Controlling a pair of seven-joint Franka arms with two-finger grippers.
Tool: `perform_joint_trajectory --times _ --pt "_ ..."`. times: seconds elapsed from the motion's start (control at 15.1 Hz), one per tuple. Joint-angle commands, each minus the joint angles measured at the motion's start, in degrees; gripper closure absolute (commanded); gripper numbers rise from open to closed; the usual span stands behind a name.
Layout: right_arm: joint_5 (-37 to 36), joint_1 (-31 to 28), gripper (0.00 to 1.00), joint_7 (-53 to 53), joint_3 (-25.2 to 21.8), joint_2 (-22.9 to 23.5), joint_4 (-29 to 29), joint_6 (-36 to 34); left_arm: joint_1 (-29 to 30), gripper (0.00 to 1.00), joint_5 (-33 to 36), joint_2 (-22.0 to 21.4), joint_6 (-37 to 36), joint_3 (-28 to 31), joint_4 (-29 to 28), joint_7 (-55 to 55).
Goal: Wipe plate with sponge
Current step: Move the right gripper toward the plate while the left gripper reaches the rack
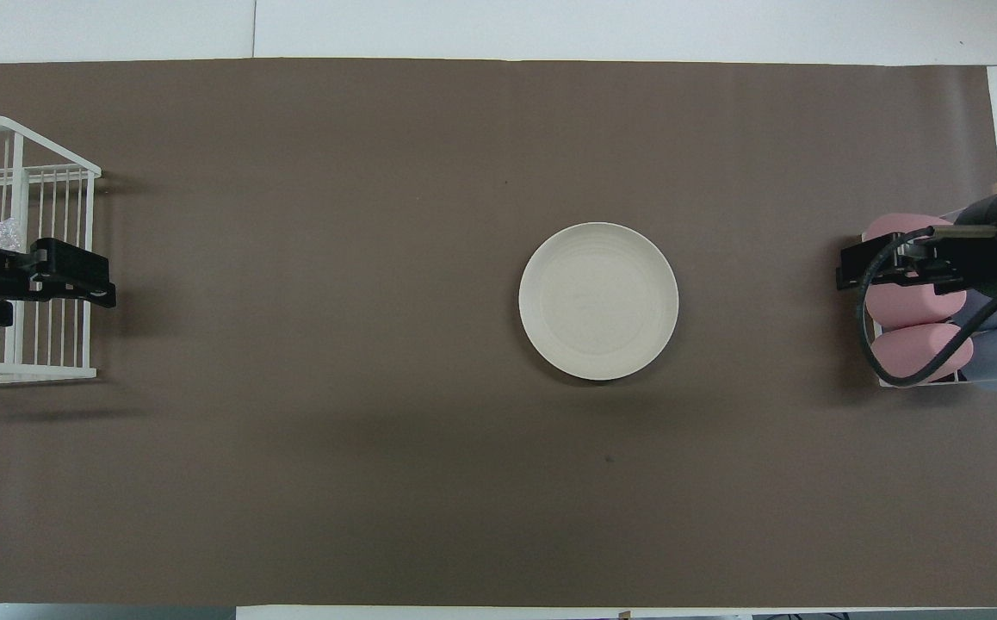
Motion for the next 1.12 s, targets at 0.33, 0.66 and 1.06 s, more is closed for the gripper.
perform_joint_trajectory --times 0.33,0.66,1.06 --pt "-0.58 0.2 0.0 1.74 0.19 -0.36 0.32 -0.54 1.4 0.0 -1.99 -1.45 1.24 -0.69 -1.85 0.24" --pt "-0.06 0.2 0.0 6.55 0.19 -0.36 0.23 -0.54 1.41 0.0 -3.41 -1.71 2.98 -0.16 -3.16 -3.17" --pt "0.12 1.96 0.0 25.07 1.85 -0.63 0.06 -0.98 -0.79 0.0 9.57 1.53 4.49 -0.51 -6.15 -6.09"
